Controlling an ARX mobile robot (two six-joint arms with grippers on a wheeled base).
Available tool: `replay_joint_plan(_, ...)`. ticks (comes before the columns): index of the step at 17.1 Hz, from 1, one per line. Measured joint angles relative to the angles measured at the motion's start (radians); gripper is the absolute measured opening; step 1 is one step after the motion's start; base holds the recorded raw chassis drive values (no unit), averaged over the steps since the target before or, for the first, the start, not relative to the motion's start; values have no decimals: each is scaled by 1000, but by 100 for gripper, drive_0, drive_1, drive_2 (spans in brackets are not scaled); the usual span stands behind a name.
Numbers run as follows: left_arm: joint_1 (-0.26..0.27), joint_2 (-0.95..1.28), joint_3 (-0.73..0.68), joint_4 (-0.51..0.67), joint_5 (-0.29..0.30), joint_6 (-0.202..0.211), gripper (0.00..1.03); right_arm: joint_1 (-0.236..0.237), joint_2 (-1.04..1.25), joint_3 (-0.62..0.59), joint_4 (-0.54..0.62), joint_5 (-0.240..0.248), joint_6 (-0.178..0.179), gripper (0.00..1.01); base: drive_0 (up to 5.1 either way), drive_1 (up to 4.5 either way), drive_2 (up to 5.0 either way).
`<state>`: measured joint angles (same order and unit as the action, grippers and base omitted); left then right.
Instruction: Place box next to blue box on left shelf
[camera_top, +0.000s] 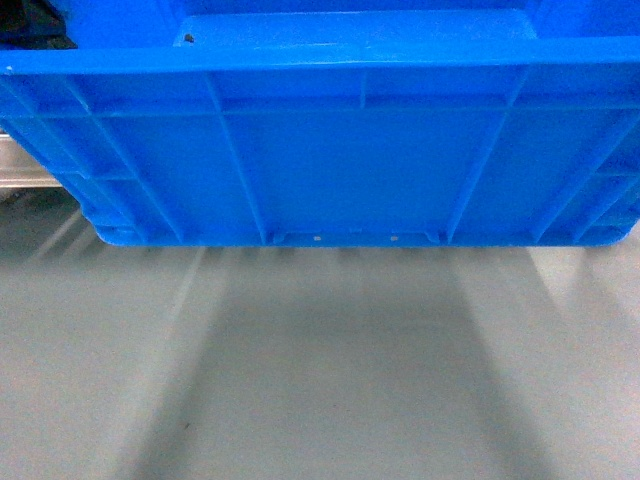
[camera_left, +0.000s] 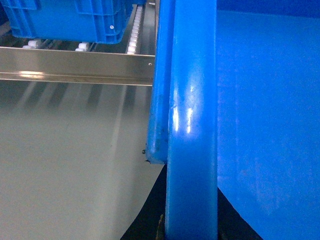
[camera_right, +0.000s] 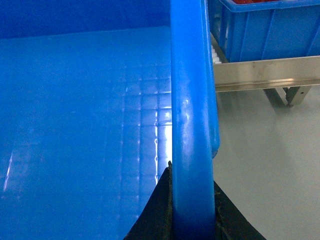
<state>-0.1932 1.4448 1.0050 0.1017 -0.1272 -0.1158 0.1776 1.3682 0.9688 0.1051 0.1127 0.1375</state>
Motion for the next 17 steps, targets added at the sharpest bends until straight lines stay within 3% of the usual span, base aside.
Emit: replay_joint_plan(17, 0, 0, 0, 3, 0, 0, 7, 0, 0, 0, 2, 0, 0, 9, 6, 434, -421)
